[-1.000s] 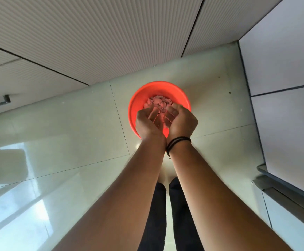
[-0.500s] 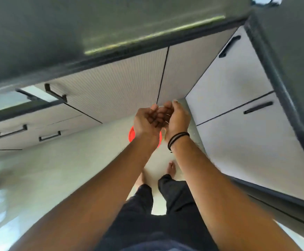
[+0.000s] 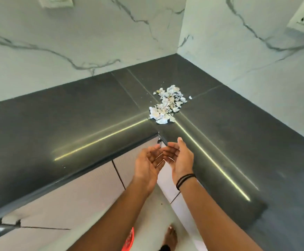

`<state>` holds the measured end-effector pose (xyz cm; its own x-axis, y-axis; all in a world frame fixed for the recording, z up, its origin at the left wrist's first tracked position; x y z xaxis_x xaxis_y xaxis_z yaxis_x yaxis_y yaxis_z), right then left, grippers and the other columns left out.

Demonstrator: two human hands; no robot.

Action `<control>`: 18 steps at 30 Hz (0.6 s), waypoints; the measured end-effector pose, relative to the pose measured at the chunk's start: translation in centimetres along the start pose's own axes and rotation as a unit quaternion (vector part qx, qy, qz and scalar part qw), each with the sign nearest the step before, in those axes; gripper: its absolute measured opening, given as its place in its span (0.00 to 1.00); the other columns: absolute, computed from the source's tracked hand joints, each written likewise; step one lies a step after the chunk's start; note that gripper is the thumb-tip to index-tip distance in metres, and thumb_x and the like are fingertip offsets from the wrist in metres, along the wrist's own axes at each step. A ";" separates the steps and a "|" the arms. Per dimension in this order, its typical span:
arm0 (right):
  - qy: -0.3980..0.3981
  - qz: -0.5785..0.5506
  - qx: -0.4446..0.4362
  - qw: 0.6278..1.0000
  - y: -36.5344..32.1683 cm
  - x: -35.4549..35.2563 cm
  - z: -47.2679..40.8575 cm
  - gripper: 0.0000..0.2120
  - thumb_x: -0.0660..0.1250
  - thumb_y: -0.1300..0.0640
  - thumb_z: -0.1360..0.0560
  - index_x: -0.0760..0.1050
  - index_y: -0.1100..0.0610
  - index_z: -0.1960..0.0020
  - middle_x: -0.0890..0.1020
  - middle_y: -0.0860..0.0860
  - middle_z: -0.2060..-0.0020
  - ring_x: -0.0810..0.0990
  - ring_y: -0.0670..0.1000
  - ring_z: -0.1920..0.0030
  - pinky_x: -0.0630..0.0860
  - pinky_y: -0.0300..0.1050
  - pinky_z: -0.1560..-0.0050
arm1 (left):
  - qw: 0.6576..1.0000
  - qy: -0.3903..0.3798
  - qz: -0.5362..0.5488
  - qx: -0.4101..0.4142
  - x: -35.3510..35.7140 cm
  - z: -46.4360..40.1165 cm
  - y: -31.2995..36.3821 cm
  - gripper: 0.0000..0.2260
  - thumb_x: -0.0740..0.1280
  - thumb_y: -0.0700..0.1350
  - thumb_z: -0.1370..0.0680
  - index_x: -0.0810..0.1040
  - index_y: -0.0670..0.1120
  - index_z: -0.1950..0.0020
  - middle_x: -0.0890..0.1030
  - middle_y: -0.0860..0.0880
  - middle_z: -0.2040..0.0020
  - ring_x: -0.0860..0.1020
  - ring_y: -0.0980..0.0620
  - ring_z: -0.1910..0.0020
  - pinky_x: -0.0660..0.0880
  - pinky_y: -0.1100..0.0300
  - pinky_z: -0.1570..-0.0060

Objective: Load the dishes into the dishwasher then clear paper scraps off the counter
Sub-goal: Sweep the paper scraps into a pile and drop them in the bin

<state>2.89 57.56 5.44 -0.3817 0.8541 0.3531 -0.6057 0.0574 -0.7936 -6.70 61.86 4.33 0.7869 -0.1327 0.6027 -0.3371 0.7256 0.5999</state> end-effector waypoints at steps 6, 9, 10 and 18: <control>-0.019 0.059 0.008 0.998 -2.7 -1.2 -7.5 0.15 0.63 0.52 0.19 0.81 0.63 0.53 0.84 0.58 0.60 0.83 0.53 0.60 0.80 0.49 0.52 | 0.993 0.056 -0.103 0.015 5.1 -6.1 -0.2 0.12 0.62 0.42 0.17 0.81 0.40 0.40 0.83 0.43 0.51 0.80 0.46 0.51 0.77 0.52 0.44; -0.040 0.131 -0.004 0.991 -2.7 -0.6 -10.8 0.10 0.65 0.57 0.20 0.81 0.60 0.54 0.84 0.55 0.61 0.81 0.52 0.59 0.78 0.47 0.52 | 0.959 0.118 -0.243 0.085 5.3 -9.2 0.8 0.10 0.64 0.38 0.19 0.81 0.42 0.40 0.84 0.46 0.48 0.81 0.51 0.52 0.78 0.60 0.50; -0.042 0.163 -0.020 0.986 -2.8 -0.4 -11.9 0.07 0.66 0.59 0.21 0.81 0.59 0.56 0.83 0.53 0.62 0.80 0.51 0.59 0.77 0.46 0.54 | 0.921 0.132 -0.342 0.131 4.9 -10.2 1.3 0.10 0.65 0.36 0.20 0.81 0.43 0.40 0.84 0.47 0.47 0.81 0.54 0.52 0.78 0.66 0.54; -0.059 0.394 -0.084 0.913 -3.3 2.1 -19.0 0.03 0.72 0.56 0.26 0.82 0.50 0.59 0.84 0.47 0.61 0.80 0.45 0.61 0.79 0.46 0.51 | 0.715 0.103 -0.665 0.188 2.6 -20.4 5.4 0.13 0.80 0.46 0.31 0.81 0.51 0.50 0.80 0.54 0.53 0.79 0.56 0.54 0.76 0.58 0.50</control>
<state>17.36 68.98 -0.68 -0.7315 0.6032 -0.3181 0.0011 -0.4653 -0.8851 4.12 79.22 -1.63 0.5871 -0.4064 -0.7001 0.6957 -0.1889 0.6931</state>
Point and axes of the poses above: each hand's wrist, its own z-axis away from the middle knuckle, its own x-axis out of the palm, y = z × x, the point moved 3 cm from there along -z, towards the middle knuckle
